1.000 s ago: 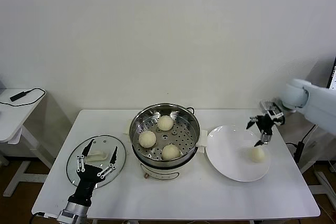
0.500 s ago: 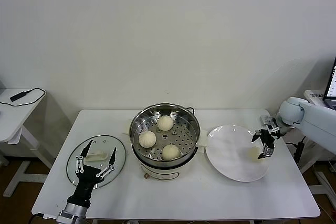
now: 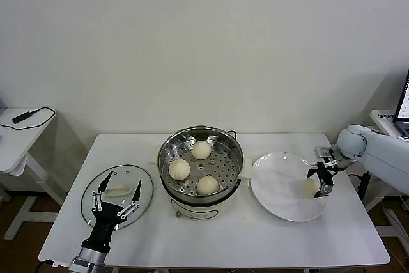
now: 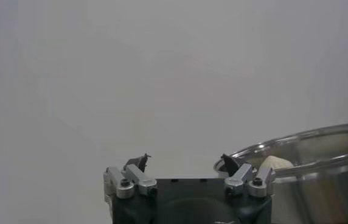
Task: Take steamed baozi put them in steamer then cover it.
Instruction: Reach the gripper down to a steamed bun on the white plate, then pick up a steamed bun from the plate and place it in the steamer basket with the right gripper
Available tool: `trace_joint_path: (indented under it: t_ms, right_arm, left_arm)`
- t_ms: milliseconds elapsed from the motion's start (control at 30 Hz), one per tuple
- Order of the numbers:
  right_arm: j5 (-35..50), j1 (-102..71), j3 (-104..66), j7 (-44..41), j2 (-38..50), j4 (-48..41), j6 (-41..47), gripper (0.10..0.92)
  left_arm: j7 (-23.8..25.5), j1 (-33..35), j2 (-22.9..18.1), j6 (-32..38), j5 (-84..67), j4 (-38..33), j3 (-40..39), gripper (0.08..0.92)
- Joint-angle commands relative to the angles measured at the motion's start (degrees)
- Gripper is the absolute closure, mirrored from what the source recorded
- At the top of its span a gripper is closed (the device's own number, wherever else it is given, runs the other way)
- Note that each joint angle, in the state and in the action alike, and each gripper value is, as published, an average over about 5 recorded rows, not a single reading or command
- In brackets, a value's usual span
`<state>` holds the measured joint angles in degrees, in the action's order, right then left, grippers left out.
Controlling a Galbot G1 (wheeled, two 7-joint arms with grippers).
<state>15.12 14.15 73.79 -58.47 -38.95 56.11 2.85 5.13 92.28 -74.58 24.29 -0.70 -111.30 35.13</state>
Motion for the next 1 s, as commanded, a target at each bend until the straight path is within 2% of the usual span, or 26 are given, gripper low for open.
trace_joint_path:
  t_ms: [33,200,433,733,1000]
  right_arm:
    - [-0.4,-0.7,-0.5,0.3,0.1,0.0,0.2,0.293]
    - [-0.3,0.4,-0.2,0.0,0.3,0.9,0.3,0.351]
    - [2.2,9.7,4.0,-3.8,1.7,6.3,0.5,0.379]
    - [14.9,36.7,18.3,-10.5,-2.5,19.4,2.8,0.381]
    - [28.5,48.0,23.2,-8.7,-13.2,26.3,7.4,0.384]
  left_arm:
    - [0.0,-0.3,0.0,0.1,-0.2,0.3,0.4,0.177]
    - [0.0,-0.2,0.1,0.1,-0.2,0.1,0.3,0.177]
    - [-0.1,-0.3,0.4,0.1,-0.2,-0.5,-0.1,0.177]
    - [0.0,-0.7,0.5,0.1,-0.1,-0.8,-1.1,0.177]
    - [0.0,-0.7,0.5,0.2,-0.1,-1.3,-1.1,0.177]
